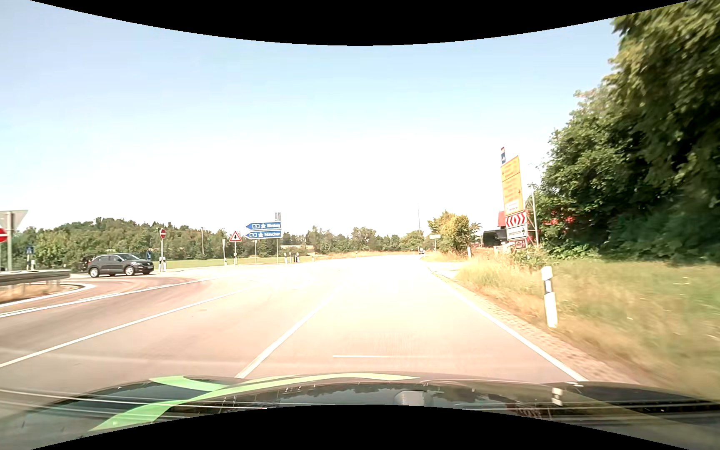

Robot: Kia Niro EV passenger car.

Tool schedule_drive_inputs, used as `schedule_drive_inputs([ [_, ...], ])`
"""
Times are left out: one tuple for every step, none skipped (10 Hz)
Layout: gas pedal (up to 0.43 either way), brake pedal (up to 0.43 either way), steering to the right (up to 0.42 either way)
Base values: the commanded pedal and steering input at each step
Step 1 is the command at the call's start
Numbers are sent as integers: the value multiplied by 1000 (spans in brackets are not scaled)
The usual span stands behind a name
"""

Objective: Follow the waypoints while adhering to traffic rules and regulations

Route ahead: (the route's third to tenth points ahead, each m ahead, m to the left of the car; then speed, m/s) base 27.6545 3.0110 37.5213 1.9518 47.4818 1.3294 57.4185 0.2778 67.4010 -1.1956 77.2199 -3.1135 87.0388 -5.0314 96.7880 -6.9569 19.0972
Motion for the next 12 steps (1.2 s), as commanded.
schedule_drive_inputs([
  [299,0,11],
  [248,0,11],
  [228,0,11],
  [228,0,11],
  [228,0,10],
  [228,0,10],
  [240,0,9],
  [240,0,7],
  [240,0,6],
  [228,0,7],
  [197,0,6],
  [197,0,6],
])
